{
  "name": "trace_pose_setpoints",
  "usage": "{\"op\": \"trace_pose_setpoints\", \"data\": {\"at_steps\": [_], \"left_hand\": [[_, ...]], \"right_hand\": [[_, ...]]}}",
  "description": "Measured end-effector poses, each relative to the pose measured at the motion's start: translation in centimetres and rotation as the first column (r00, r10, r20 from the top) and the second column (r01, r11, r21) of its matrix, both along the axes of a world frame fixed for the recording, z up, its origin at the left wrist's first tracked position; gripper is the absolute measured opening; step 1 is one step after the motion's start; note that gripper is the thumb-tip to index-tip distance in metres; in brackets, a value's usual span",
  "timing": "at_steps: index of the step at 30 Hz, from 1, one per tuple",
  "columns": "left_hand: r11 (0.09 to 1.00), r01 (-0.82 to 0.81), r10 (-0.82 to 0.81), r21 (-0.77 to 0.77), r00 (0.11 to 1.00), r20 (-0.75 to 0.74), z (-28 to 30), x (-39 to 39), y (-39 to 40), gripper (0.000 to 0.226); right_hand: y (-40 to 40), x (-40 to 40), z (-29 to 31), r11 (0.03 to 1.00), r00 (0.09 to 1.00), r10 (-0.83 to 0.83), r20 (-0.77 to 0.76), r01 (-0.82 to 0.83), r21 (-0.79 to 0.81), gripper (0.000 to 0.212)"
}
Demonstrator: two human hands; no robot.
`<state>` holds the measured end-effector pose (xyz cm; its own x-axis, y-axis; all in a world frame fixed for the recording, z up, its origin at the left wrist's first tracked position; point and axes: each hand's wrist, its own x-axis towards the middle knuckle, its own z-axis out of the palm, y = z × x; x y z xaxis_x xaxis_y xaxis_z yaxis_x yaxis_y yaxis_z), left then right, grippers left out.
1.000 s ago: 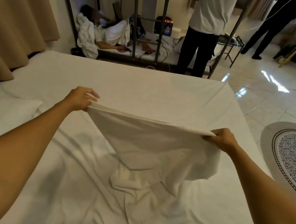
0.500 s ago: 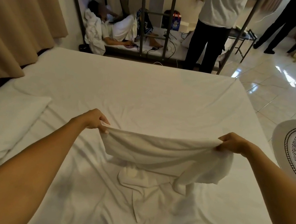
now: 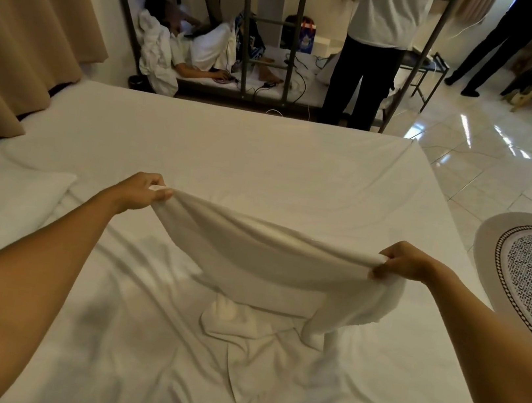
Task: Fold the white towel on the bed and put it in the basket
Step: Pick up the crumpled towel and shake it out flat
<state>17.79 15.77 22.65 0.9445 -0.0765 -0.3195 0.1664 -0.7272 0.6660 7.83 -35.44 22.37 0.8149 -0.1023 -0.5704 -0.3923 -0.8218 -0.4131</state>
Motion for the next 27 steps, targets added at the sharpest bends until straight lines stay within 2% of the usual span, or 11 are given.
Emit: {"op": "trace_pose_setpoints", "data": {"at_steps": [3,6,8,11,13,14,18,21,23,25,27], "left_hand": [[0.998,-0.047,0.047,-0.032,0.999,0.015,0.3,0.9,1.6,0.023],[0.996,-0.086,0.086,-0.025,0.996,0.021,0.6,1.5,2.9,0.022],[0.995,-0.092,0.093,-0.025,0.996,0.013,1.2,1.7,3.4,0.022],[0.989,-0.114,0.109,-0.098,0.993,-0.052,1.9,1.7,4.1,0.020],[0.990,-0.086,0.073,-0.113,0.990,-0.120,2.0,1.3,4.3,0.016],[0.996,-0.048,0.037,-0.072,0.989,-0.144,1.8,1.1,4.2,0.012],[0.993,0.058,-0.038,0.104,0.982,-0.188,-0.2,0.9,2.3,0.008],[0.964,-0.019,0.043,0.264,0.995,-0.087,-2.1,1.4,-0.7,0.017],[0.944,-0.067,0.087,0.322,0.995,-0.048,-3.2,1.9,-2.9,0.022],[0.931,-0.078,0.099,0.356,0.994,-0.040,-3.6,2.6,-4.6,0.023],[0.919,-0.050,0.066,0.391,0.997,-0.029,-3.3,3.9,-5.9,0.035]], "right_hand": [[0.6,0.1,-0.3,0.995,1.000,0.031,0.000,-0.031,-0.095,0.021],[0.9,0.5,-0.2,0.995,1.000,0.008,0.012,-0.007,-0.095,0.030],[0.8,0.8,0.3,0.999,0.999,-0.037,-0.004,0.037,-0.008,0.037],[0.3,0.9,1.0,0.979,0.989,-0.081,-0.124,0.102,0.177,0.051],[-0.2,1.0,1.2,0.970,0.981,-0.050,-0.188,0.092,0.223,0.058],[-0.5,1.0,1.2,0.975,0.980,-0.029,-0.198,0.071,0.211,0.058],[0.0,1.7,0.7,0.999,0.992,0.029,-0.123,-0.026,0.026,0.030],[1.7,3.0,-0.4,0.981,1.000,0.022,0.004,-0.021,-0.194,0.040],[2.9,3.9,-0.9,0.960,0.996,0.010,0.090,0.016,-0.280,0.043],[3.4,4.9,-1.1,0.943,0.986,-0.011,0.166,0.065,-0.327,0.035],[4.0,6.1,-0.7,0.925,0.970,-0.017,0.244,0.108,-0.365,0.026]]}}
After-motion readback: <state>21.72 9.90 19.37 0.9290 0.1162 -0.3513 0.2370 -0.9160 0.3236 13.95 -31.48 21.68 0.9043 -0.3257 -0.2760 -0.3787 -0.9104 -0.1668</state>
